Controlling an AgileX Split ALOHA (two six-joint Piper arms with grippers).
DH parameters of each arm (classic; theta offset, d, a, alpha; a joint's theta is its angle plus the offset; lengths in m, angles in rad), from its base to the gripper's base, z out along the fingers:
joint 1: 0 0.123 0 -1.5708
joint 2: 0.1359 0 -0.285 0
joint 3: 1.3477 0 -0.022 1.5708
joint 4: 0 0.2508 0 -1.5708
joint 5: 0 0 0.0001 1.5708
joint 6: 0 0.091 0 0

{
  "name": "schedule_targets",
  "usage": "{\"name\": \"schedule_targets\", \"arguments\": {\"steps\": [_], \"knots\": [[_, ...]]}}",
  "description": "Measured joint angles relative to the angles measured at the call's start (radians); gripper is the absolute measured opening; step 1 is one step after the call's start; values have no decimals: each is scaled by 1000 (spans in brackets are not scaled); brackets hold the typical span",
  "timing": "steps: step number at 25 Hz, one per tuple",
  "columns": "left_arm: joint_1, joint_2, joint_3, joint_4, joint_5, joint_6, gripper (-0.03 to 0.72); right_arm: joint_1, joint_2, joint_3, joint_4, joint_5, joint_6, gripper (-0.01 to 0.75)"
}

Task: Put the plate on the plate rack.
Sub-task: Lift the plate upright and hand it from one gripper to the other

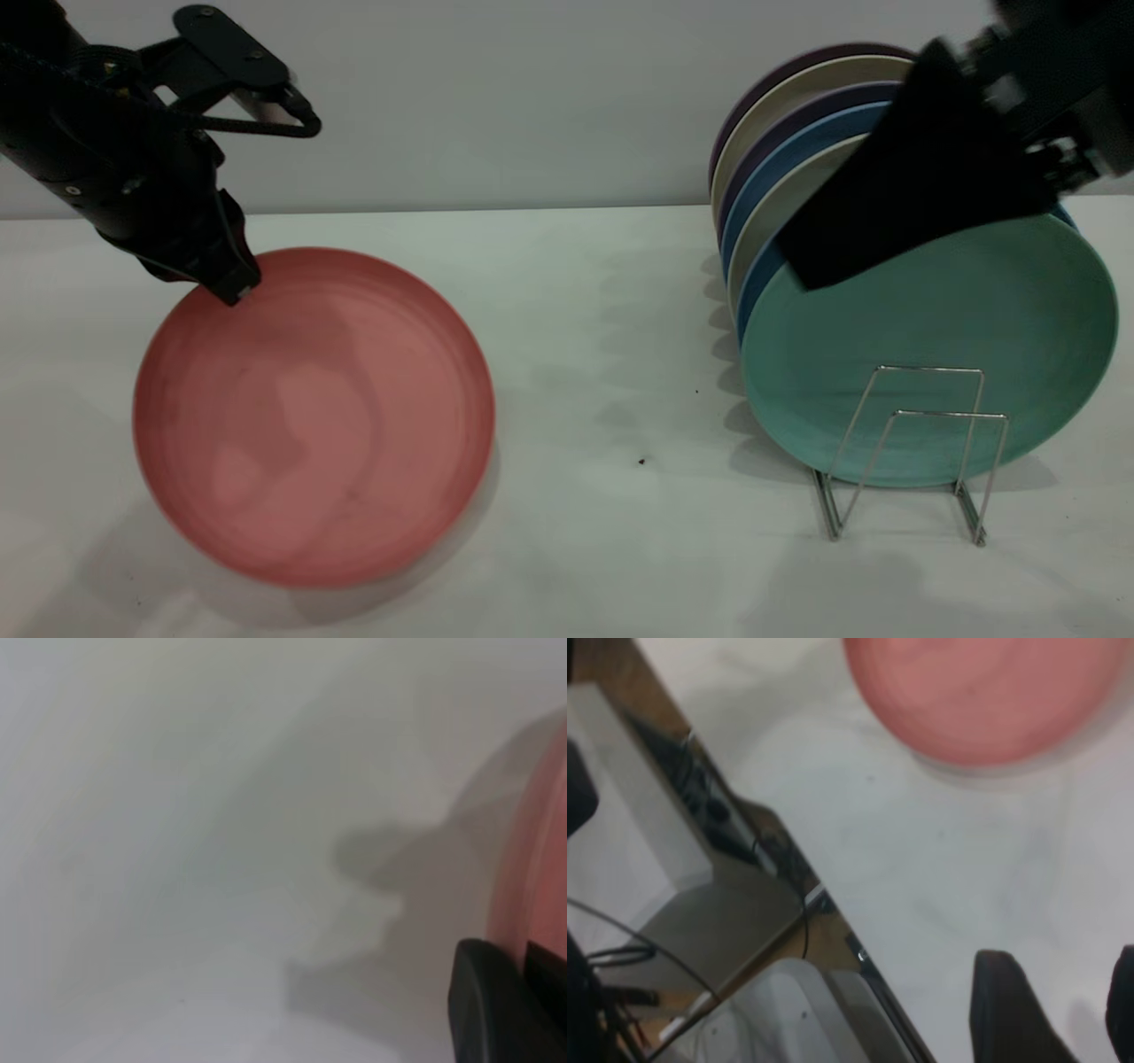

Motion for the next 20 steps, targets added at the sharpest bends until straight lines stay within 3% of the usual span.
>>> {"name": "schedule_targets", "arguments": {"steps": [13,20], "knots": [[-26,-14,1,-96,29,0,14,17,40,-10,-40,-40,-10,297],[-26,-14,2,-305,27,1,15,17,40,-10,-40,-45,-10,297]]}}
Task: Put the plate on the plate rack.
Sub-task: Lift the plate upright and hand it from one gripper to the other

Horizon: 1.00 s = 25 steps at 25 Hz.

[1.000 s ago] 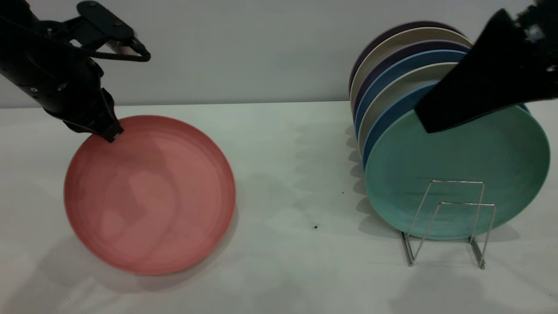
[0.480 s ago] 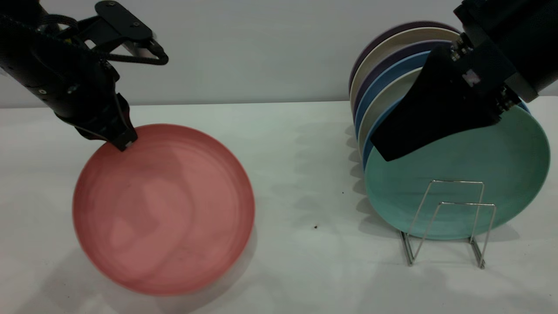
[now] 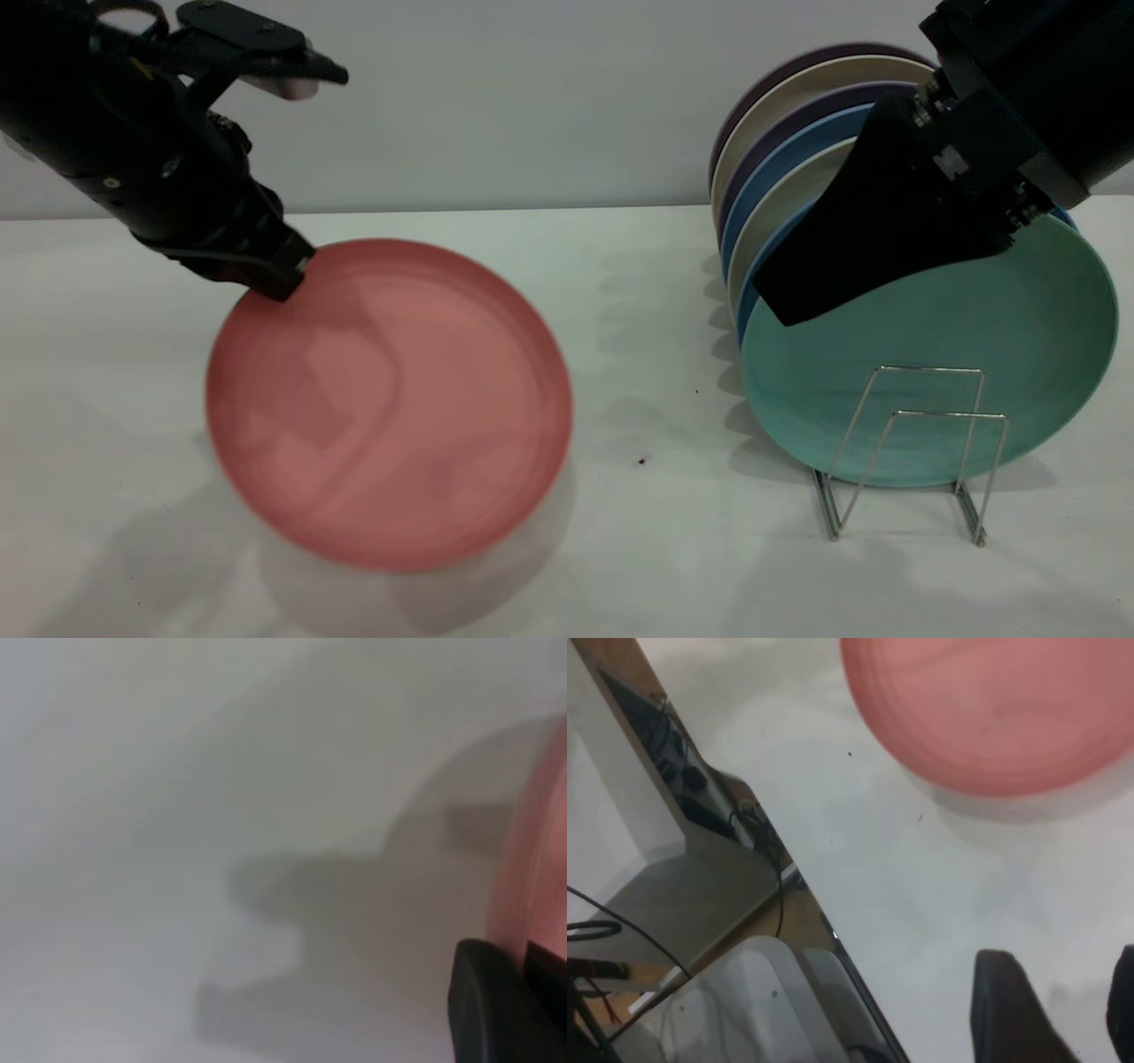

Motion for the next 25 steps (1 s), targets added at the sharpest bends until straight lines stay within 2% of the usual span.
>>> {"name": "schedule_targets", "arguments": {"steps": [4,13,18,22,25], "knots": [[0,0,0,-88,10,0,16,0,0,0,0,0,-1,297],[0,0,0,-124,102,0,17,0,40,-17,16,-13,-2,298],[0,0,0,-133,131,12,18,0,125,-71,20,-16,-4,342],[0,0,0,-208,156,127,18,0,173,-97,22,-12,-4,361],[0,0,0,-284,162,326,18,0,180,-98,22,-12,-4,363]]}}
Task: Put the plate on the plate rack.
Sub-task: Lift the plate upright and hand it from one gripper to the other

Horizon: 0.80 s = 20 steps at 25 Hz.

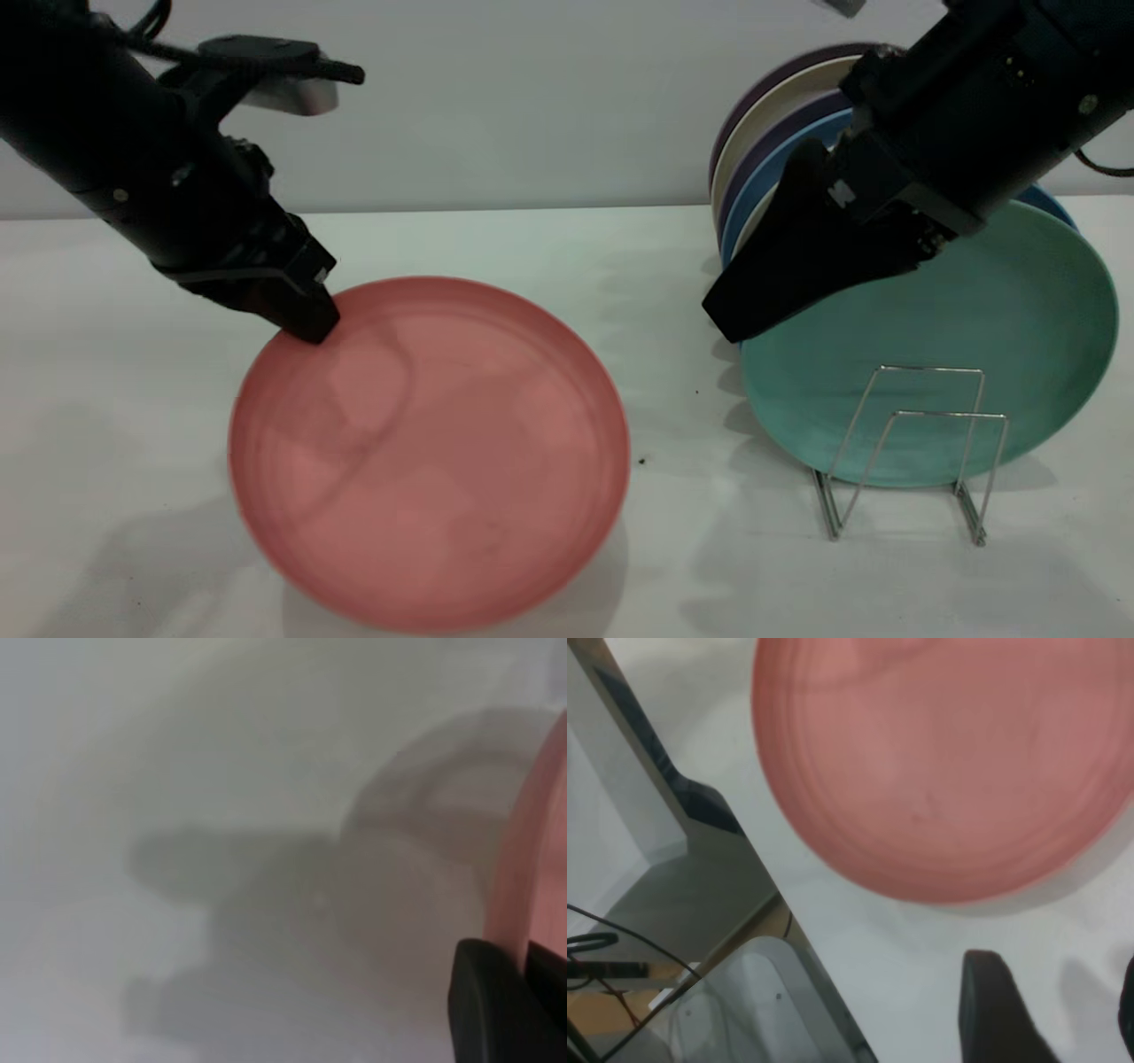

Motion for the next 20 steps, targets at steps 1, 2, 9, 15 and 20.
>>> {"name": "schedule_targets", "arguments": {"steps": [1,2,9,15,20], "knots": [[0,0,0,-27,2,67,18,0,1,0,0,0,0,363],[0,0,0,-52,5,149,18,0,1,0,0,0,0,363],[0,0,0,-179,25,610,20,0,2,-2,0,-26,-12,363],[0,0,0,-192,17,726,22,1,32,-21,2,-33,-16,363],[-6,0,0,-195,-28,783,22,1,47,-53,3,-38,-21,363]]}}
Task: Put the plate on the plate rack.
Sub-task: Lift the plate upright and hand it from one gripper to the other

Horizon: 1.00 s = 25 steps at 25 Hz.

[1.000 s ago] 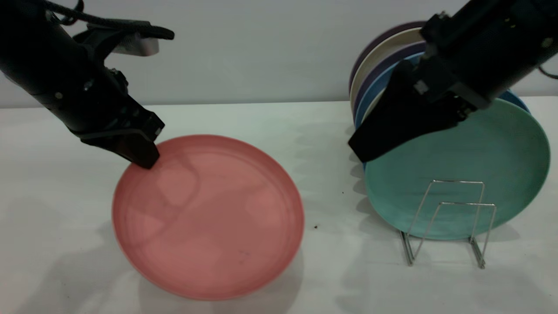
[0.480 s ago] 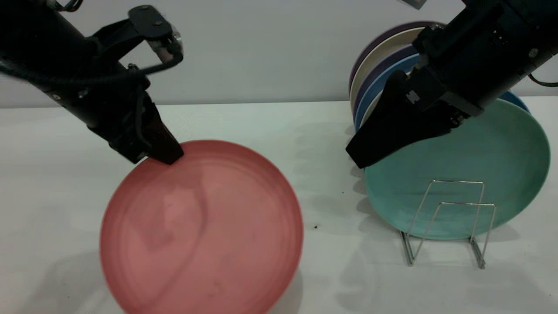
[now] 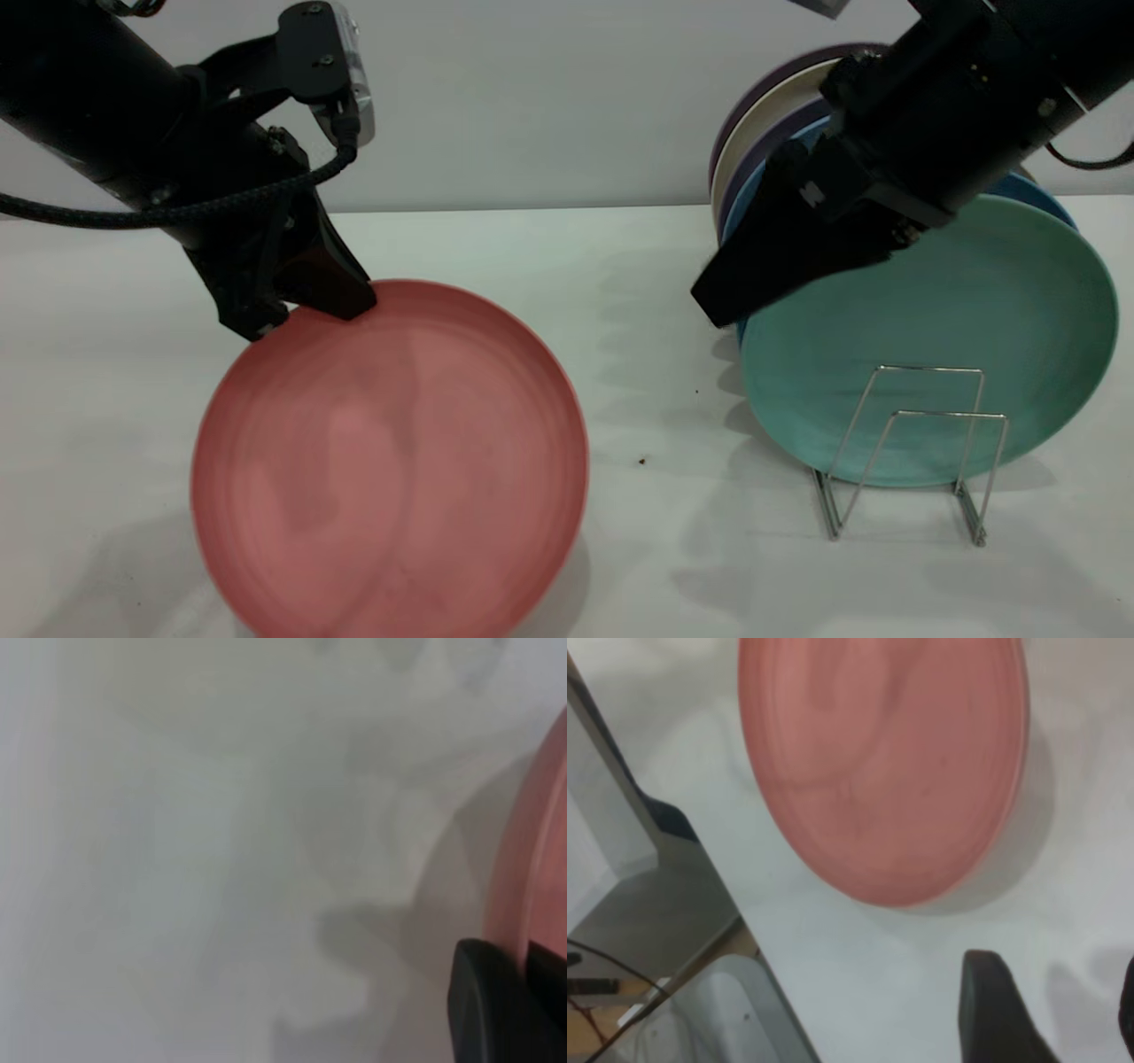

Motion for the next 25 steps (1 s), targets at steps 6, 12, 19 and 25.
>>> {"name": "schedule_targets", "arguments": {"steps": [6,12,19,25], "knots": [[-45,0,0,-7,-56,46,22,17,28,-28,2,-13,-25,363],[-84,-10,0,-41,-72,69,22,44,64,-73,-2,-15,-43,363],[-84,-63,0,-142,-71,158,22,67,95,-130,-13,-22,-56,389],[-84,-75,0,-199,-52,193,22,88,134,-138,-27,-66,-70,454]]}}
